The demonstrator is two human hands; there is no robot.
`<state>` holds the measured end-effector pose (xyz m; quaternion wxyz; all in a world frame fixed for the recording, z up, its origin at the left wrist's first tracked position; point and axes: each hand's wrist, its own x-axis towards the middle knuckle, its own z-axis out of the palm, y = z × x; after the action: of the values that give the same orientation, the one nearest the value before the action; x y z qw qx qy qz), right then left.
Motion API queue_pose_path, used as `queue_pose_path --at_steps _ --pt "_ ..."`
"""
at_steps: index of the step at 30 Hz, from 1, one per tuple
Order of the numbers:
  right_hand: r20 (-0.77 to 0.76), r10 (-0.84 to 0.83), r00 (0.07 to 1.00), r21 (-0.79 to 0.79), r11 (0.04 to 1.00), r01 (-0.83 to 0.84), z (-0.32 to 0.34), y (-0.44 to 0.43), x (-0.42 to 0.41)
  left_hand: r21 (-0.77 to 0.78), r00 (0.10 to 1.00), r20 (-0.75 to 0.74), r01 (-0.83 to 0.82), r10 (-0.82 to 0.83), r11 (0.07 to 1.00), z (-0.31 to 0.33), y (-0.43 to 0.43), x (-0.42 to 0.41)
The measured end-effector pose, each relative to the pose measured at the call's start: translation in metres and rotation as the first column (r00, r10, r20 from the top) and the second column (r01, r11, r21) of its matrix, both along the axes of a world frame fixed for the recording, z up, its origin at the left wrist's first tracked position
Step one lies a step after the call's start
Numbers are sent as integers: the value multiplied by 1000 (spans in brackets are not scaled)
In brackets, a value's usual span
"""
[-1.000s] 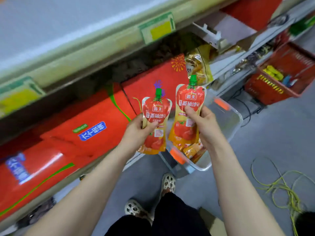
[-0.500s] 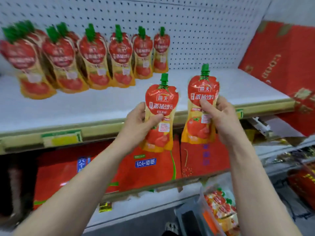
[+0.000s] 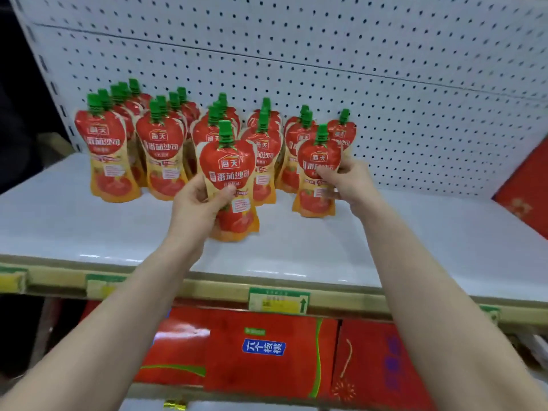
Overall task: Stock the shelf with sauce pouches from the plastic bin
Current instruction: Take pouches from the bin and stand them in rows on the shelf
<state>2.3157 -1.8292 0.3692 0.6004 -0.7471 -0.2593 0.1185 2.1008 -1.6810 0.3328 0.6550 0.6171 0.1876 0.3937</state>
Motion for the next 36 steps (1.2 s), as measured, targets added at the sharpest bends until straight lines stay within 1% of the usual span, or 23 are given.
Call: queue_pose_path --at_steps 4,7,10,16,19,21,23,24,25,27,28,29,31,34,36 --pt "-29 -42 999 28 999 43 -12 26 25 -23 999 -23 -28 28 999 -5 5 11" --pt "10 -22 1000 52 998 22 -17 39 32 -31 999 -35 -26 25 999 -5 8 19" --pt "19 -42 999 67 997 40 -20 50 38 -49 999 -37 -24 22 999 -4 9 26" --pt "28 -50 998 46 998 48 -23 54 42 -44 999 -32 17 -19 999 -5 3 34" --pt "42 -43 998 6 999 43 -20 48 39 -57 999 -38 36 -39 998 -8 -2 37" --pt "100 -88 991 0 996 88 -12 38 33 -65 998 -47 48 -51 997 -9 -5 39" --pt "253 -199 947 -3 979 206 2 25 23 -62 996 -54 63 -67 996 -9 -10 41" --pt "298 -207 932 10 977 214 10 18 15 -59 995 -59 74 -77 996 -10 -12 42" --pt "294 -152 944 22 988 152 17 12 6 -55 994 -64 84 -87 995 -10 -15 45" --pt "180 106 978 -29 994 -102 30 6 -15 -46 991 -74 105 -109 993 -9 -22 50" --pt "132 224 966 -74 974 -216 32 5 -23 -44 989 -77 120 -123 992 -9 -25 53" --pt "110 300 948 -94 952 -291 32 4 -27 -40 987 -75 137 -140 990 -9 -29 56" --pt "110 344 932 -71 938 -338 32 1 -29 -34 982 -72 170 -172 985 -8 -34 62" --pt "146 307 940 -41 952 -304 33 -7 -20 -20 966 -93 240 -241 971 -9 -39 68" --pt "159 264 951 -16 964 -265 30 -13 -12 21 948 -144 289 -284 957 -14 -40 72"
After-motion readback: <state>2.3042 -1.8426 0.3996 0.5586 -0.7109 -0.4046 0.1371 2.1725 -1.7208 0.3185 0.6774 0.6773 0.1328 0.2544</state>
